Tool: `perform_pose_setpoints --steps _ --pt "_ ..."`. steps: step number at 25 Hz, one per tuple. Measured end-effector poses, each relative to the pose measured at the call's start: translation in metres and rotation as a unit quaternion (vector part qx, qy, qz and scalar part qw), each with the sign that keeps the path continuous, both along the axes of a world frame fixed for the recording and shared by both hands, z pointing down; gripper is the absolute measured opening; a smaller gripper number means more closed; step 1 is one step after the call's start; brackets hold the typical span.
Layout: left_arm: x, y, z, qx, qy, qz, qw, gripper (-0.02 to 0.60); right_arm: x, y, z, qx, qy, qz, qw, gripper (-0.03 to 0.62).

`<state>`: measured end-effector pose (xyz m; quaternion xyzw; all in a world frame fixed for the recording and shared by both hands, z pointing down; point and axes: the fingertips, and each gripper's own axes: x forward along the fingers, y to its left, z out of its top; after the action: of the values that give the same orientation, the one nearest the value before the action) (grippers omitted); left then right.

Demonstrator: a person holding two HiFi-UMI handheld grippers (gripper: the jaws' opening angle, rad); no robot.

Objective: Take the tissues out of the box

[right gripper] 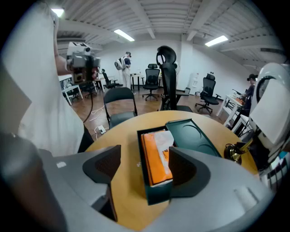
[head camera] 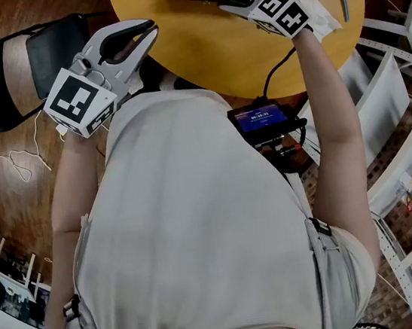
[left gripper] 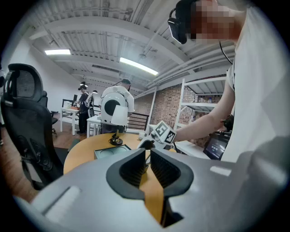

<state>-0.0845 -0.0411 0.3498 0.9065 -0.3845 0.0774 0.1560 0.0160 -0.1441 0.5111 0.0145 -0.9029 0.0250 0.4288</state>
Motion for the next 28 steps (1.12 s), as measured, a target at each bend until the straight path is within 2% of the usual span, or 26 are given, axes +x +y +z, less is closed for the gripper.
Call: perform_pose_setpoints --steps 2,5,10,16,20,22,25,28 --pt "-0.002 0.008 -0.005 -0.004 -0.003 -0.004 1.0000 0.041 -0.002 -0.015 0.016 0.017 0.037 -0.006 0.999 0.341" --pt "-0.009 0.024 -0.002 -0.019 0.001 -0.011 0.9998 0.041 0.002 -0.018 0.047 0.019 0.093 -0.017 0.995 0.353" --pt "-0.045 0.029 0.007 -0.020 0.012 -0.044 0.9988 0.041 -0.008 -0.033 0.088 -0.029 0.167 -0.043 0.985 0.411" --pt "-0.058 0.047 0.017 -0.028 0.016 -0.081 0.9962 0.041 -0.004 -0.031 0.119 -0.044 0.230 -0.080 0.969 0.414" --pt "-0.069 0.057 0.012 -0.019 0.014 -0.097 0.9950 0.041 -0.007 -0.026 0.120 -0.041 0.254 -0.092 0.962 0.408" --pt "-0.075 0.060 0.010 -0.017 0.014 -0.100 0.9948 0.041 -0.009 -0.024 0.119 -0.039 0.258 -0.092 0.961 0.376" --pt "-0.080 0.063 0.010 -0.018 0.017 -0.094 0.9953 0.041 -0.015 -0.019 0.114 -0.029 0.256 -0.103 0.961 0.336" --pt "-0.080 0.059 0.010 -0.016 0.024 -0.079 0.9964 0.041 -0.022 -0.017 0.097 -0.015 0.238 -0.099 0.966 0.331"
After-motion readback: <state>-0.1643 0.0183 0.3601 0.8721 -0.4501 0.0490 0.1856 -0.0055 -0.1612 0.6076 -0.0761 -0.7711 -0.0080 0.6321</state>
